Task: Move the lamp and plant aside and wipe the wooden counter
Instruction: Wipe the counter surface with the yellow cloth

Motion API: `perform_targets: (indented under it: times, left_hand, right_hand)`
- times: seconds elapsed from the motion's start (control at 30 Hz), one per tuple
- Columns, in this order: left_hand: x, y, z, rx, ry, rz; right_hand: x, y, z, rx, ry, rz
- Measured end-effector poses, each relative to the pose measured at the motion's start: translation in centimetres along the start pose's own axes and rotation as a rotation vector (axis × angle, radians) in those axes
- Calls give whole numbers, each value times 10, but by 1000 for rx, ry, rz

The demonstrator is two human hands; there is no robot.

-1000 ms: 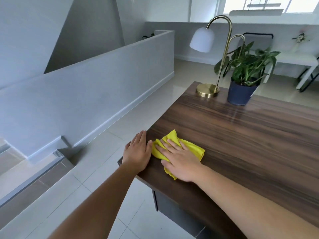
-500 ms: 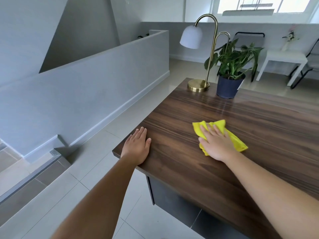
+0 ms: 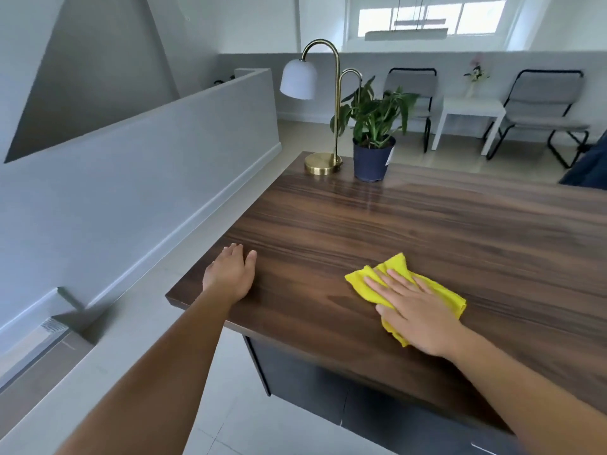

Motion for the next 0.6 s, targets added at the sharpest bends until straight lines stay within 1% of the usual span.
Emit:
perform_targets:
  times: [0.1,0.17,0.27,0.37,0.4,0.43,0.47,0.53,0.6]
  left_hand:
    - [16,-9,-38,-45,-122,-17]
    - [26,-16,-58,-48,-192,-3]
    - [39,-25,-73,-54,-260,31]
    - [46,-29,-80,-64,-299,45]
    - [47,-30,-84,-69,-313,52]
    - [47,-31,-88,-76,-329,58]
    - [47,-32,-92,-82,-345,64]
    - [44,-34,-102,-85,-372,71]
    - [41,-36,-114,-87,-399,87]
  right_hand:
    - [37,16,-94,-19,-310,-44]
    - [58,20,-134,-26,-471,-51]
    - [67,19,-148,5,-626,-48]
    - [53,16,-118,-42,-771,-74]
    - [44,14,-97,-60,-765,-81]
    - [33,10,-71,-58,-709,-86]
    - [23,4,-40,-36,-614,-92]
    - [8,-8,29,6,-351,-97]
    - [10,-18,78,37,-119,-55]
Point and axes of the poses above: each hand's wrist, its own x-axis away from the middle knuckle, its own y-axis out of the back of the hand, z = x × y, the point moved 7 cm from there along -x, towards the middle knuckle, and after that the axes turned 8 degrees about y, right-handed, at the moved point
